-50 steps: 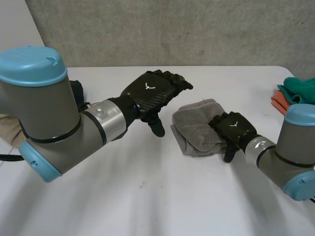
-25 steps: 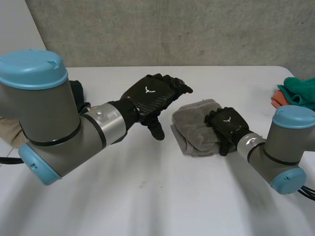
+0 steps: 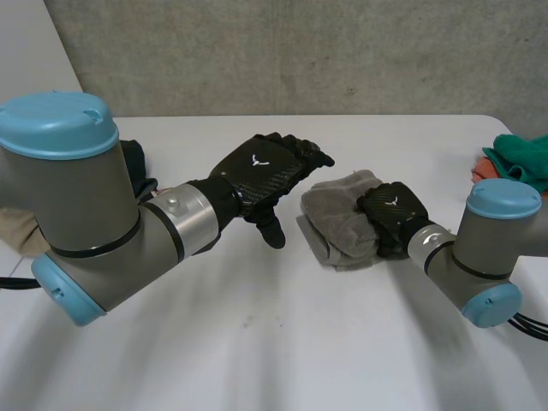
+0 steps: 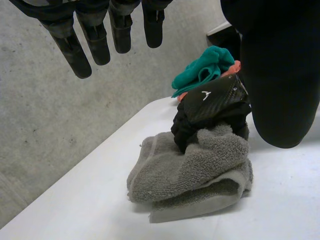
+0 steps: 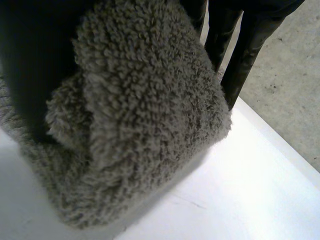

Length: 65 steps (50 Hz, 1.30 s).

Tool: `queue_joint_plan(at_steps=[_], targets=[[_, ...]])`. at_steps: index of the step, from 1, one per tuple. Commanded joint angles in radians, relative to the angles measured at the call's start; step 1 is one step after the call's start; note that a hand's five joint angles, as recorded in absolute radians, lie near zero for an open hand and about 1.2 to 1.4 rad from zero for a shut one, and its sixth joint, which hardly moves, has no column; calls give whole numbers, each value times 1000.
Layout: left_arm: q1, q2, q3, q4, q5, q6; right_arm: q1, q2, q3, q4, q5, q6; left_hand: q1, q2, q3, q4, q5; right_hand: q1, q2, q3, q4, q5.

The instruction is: Fold the laundry.

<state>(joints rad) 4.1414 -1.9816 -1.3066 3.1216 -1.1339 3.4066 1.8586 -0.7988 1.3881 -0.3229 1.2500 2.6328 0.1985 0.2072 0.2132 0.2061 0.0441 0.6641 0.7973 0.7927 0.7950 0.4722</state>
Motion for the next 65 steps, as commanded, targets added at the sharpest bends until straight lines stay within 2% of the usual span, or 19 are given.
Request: queue_joint_plan(at_steps=[1,4,20,26,31,36,41,43,53,65], targets=[[-1,6,0,0,-1,-1,2,0,-21,-1,-4,35,44,36,30,37,24,530,397,402,399,548],[0,9,0,0,-1,-1,1,-2,-34,-8,-4,45,44,36,30,37,24,731,598,603,601,749],[5,17,24,2,-1,-1,-33,-53,-144,-71,-14,84,50,42,35,43,30,732,599,604,601,750],[3,21,52,5,-3,-4,-58,-79,-250,-160,-58,140,53,45,38,46,33,732,599,604,601,750],[2,30,53,5,-4,-4,-136,-83,-360,-286,-49,229,56,47,41,49,36,732,599,604,601,750],[2,35,38,5,-4,-4,-246,-68,-460,-292,-50,259,56,47,41,49,36,732,599,604,601,750],[0,35,36,5,-4,-3,-357,18,-569,-292,-57,268,59,50,44,51,39,732,599,604,601,750],[-1,35,36,5,-4,-3,-427,97,-625,-292,-60,271,68,59,53,60,48,732,599,604,601,750],[-7,21,20,5,-6,2,-591,286,-636,-297,-87,274,68,59,53,60,48,732,599,604,601,750],[-10,20,3,5,-6,0,-650,303,-492,-335,-204,259,71,62,56,63,51,732,599,604,601,750]])
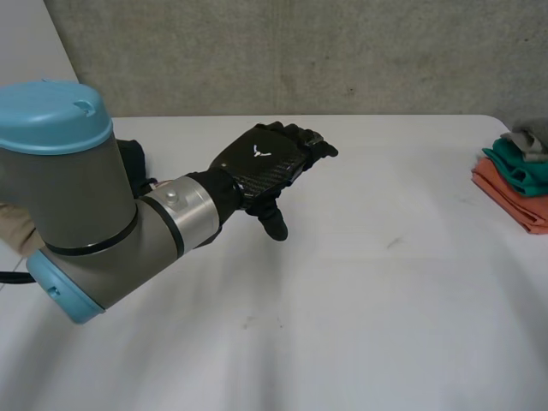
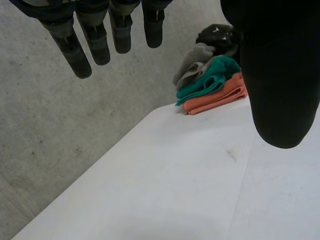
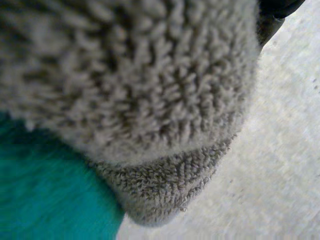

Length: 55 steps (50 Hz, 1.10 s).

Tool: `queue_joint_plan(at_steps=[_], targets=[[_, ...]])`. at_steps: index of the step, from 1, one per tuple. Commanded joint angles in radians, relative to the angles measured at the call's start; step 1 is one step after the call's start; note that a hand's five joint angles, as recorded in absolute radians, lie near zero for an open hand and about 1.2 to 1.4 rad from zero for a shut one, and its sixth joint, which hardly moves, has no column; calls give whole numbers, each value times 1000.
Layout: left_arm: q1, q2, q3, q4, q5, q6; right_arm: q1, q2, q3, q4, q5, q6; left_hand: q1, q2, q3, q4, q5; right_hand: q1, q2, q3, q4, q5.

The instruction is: Fold the laundry.

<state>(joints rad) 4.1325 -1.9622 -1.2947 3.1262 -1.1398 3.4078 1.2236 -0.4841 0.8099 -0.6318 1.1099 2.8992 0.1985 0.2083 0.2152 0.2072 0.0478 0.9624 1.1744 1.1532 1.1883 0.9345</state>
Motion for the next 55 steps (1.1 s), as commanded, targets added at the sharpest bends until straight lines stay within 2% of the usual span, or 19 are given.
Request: queue_joint_plan(at_steps=[1,4,9,14,16,20,22,24,26,32,37,45,50,55], targets=[[-2,0,-9,0,0,-1,-15,-13,94,-28,-65,-8,71,61,54,62,47,434,222,243,208,287],[-2,3,-11,0,0,-1,-18,-28,120,-35,-71,-8,71,61,54,62,47,195,-17,4,-31,48],[-3,8,-11,0,0,-2,-44,-90,199,-68,-99,-6,71,61,54,62,47,159,-53,-32,-67,12],[-5,13,-11,0,0,-2,-125,-130,262,-135,-231,-5,71,61,54,62,47,144,-68,-46,-82,-2],[-6,14,-11,0,0,-4,-134,-126,262,-134,-257,-5,71,61,54,62,47,83,-129,-108,-143,-64],[-20,14,-9,0,2,-4,-145,-122,276,-147,-321,-2,71,61,54,62,47,-225,-437,-416,-451,-372],[-20,14,-9,0,2,-4,-171,-122,278,-151,-370,-5,71,61,54,62,47,-518,-730,-709,-744,-665],[-21,14,-8,0,2,-4,-187,-123,276,-152,-389,-3,71,61,54,62,47,-715,-927,-906,-941,-862],[-21,16,-8,0,2,-4,-208,-130,278,-155,-413,-3,71,61,54,62,47,-788,-1000,-979,-1014,-934],[-23,17,-8,0,0,-4,-269,-183,293,-137,-394,12,71,61,54,62,47,-788,-1000,-979,-1014,-934],[-21,32,-11,0,0,-4,-369,-260,318,-33,-294,12,68,58,51,59,44,-788,-1000,-979,-1014,-934],[-14,54,-14,0,2,-4,-481,-372,316,101,-269,3,68,58,51,59,44,-788,-1000,-979,-1014,-934],[-11,55,-11,0,5,-5,-498,-455,328,112,-258,2,68,58,51,59,44,-788,-1000,-979,-1014,-934],[-6,62,-15,0,5,-5,-495,-467,362,119,-249,3,65,55,48,56,41,-788,-1000,-979,-1014,-934]])
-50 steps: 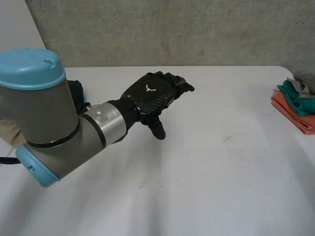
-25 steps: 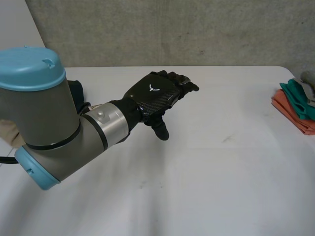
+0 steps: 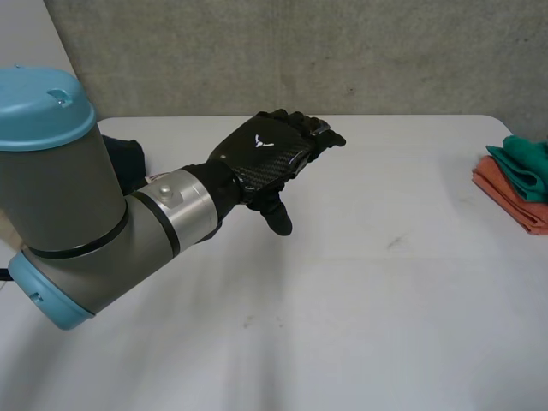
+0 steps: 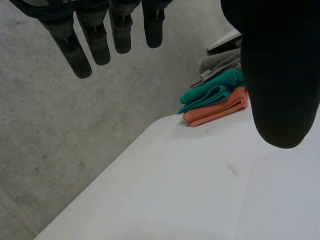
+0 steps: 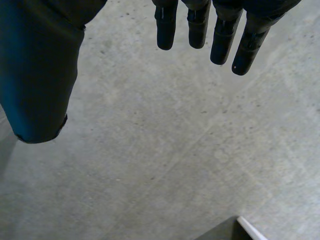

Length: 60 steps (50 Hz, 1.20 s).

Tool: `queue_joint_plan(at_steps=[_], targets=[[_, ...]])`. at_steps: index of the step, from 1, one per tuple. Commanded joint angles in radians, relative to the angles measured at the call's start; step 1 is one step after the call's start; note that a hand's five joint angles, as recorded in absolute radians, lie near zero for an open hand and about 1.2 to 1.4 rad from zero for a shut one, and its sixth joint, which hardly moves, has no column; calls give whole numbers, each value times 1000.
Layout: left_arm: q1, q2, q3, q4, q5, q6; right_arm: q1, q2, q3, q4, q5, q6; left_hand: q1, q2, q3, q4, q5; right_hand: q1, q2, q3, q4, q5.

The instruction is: Fold the laundry.

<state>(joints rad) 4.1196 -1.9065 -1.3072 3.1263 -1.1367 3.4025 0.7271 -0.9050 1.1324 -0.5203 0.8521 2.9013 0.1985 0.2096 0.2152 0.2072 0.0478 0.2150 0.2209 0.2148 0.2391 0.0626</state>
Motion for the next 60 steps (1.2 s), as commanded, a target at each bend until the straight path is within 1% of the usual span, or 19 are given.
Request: queue_joint_plan(at_steps=[1,4,6,7,11,14,17,21,26,31,32,36,37,42,49,50,51,56,60], targets=[[8,6,-6,0,2,0,2,-48,44,8,10,1,65,54,48,56,41,-40,-46,-40,-65,-63],[11,7,-20,0,2,-2,6,-64,43,8,60,4,65,54,48,56,41,-40,-46,-40,-65,-63],[16,14,-24,2,3,-2,17,-87,33,11,128,13,65,54,48,56,41,-40,-46,-40,-65,-63],[19,15,-26,0,3,-2,46,-107,18,16,210,18,65,54,48,56,41,-40,-46,-40,-65,-63],[30,23,-27,2,2,-5,147,-124,-39,23,390,16,65,54,48,56,41,-40,-46,-40,-65,-63],[31,35,-26,3,-1,-9,224,-140,-57,25,461,4,56,45,39,47,32,-40,-46,-40,-65,-63],[34,55,-23,14,-6,-19,318,-185,-59,25,485,1,56,45,39,47,32,-40,-46,-40,-65,-63],[62,81,-9,63,-61,-58,476,-274,-28,20,492,-1,56,45,39,47,32,-40,-46,-40,-65,-63],[155,133,-7,173,-239,-146,699,-354,76,25,467,10,18,7,1,10,-6,-40,-46,-40,-65,-63],[257,158,-7,270,-331,-144,945,-408,228,16,404,3,9,-2,-8,0,-15,-40,-46,-40,-65,-63],[280,158,-9,276,-330,-141,1015,-416,275,17,371,-2,12,1,-5,3,-12,-40,-46,-40,-65,-63],[416,129,-1,279,-319,-86,1144,-416,383,37,320,-20,21,10,4,12,-3,-40,-46,-40,-65,-63],[474,92,8,272,-302,-42,1156,-416,406,45,317,-30,24,13,7,15,0,-40,-46,-40,-65,-63],[613,-58,39,239,-221,134,1223,-405,521,75,317,-131,30,19,13,21,6,-40,-46,-40,-65,-63],[670,-326,143,184,-170,348,1232,-371,627,92,334,-287,50,39,33,41,26,-40,-46,-40,-65,-63],[670,-327,143,184,-170,348,1224,-370,642,94,337,-295,50,39,33,42,26,-40,-46,-40,-65,-63],[671,-407,181,152,-117,360,1224,-368,648,94,338,-295,53,42,36,44,29,-40,-46,-40,-65,-63],[685,-459,213,135,14,359,1221,-357,690,94,340,-294,144,133,127,135,120,-40,-46,-40,-65,-63],[686,-511,258,137,25,360,1197,-356,719,95,338,-294,375,364,359,367,351,-40,-46,-40,-65,-63]])
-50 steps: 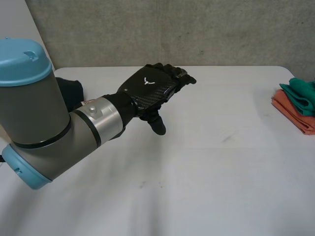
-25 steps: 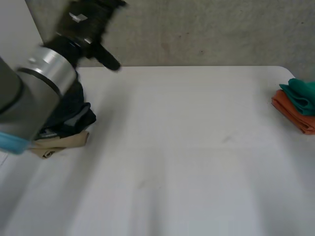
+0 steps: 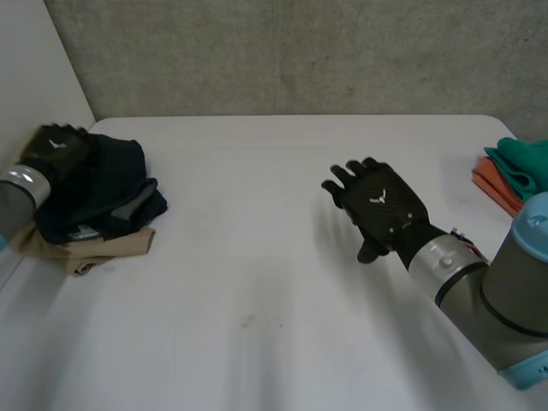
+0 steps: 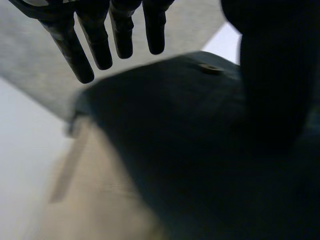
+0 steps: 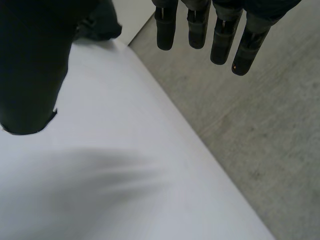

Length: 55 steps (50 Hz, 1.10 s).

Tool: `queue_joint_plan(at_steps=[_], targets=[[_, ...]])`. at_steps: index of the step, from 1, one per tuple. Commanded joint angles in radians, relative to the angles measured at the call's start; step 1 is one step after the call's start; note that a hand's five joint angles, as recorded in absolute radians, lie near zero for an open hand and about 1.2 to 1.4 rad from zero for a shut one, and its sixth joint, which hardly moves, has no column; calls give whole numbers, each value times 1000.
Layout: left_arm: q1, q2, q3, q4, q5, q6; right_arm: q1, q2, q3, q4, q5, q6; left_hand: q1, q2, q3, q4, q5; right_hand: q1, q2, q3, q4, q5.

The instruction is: Fold the laundry.

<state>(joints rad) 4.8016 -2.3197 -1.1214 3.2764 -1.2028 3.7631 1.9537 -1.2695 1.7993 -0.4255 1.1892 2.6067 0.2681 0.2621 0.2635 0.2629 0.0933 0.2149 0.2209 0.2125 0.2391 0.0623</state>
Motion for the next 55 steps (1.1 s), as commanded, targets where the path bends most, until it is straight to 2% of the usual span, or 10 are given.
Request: queue_joint_plan(at_steps=[1,6,8,14,26,36,38,42,48,55], targets=[[4,-110,87,-15,77,-2,-36,9,54,1,3,1,492,499,497,498,493,-40,-46,-38,-65,-62],[-8,-115,109,-12,3,4,-64,9,60,1,1,3,1054,1060,1059,1059,1054,-40,-46,-38,-65,-62],[-20,-106,104,-9,-20,4,-70,9,58,-1,1,3,1128,1134,1133,1133,1128,-40,-46,-38,-65,-62],[-115,3,80,-6,-50,-26,-85,7,55,-6,4,3,1128,1134,1133,1133,1128,-40,-46,-38,-65,-62],[-463,379,-109,77,-52,-485,-141,-25,17,-1,184,39,1128,1134,1133,1133,1128,-40,-46,-38,-65,-62],[-793,114,-86,100,-141,-523,-179,-40,8,-4,222,64,1128,1134,1133,1133,1128,-40,-46,-38,-65,-62],[-844,69,-60,98,-155,-520,-179,-40,6,-4,228,62,497,503,502,502,497,-40,-46,-38,-65,-62],[-868,75,-54,109,-161,-505,-197,-42,0,1,251,62,-63,-57,-58,-58,-63,-40,-46,-38,-65,-62],[-841,178,-86,135,-169,-493,-199,-69,-3,37,257,59,-69,-63,-65,-64,-69,-40,-46,-38,-65,-62],[-622,307,-161,138,-152,-450,-171,-149,-31,259,257,78,-49,-43,-44,-44,-49,-40,-46,-38,-65,-62]])
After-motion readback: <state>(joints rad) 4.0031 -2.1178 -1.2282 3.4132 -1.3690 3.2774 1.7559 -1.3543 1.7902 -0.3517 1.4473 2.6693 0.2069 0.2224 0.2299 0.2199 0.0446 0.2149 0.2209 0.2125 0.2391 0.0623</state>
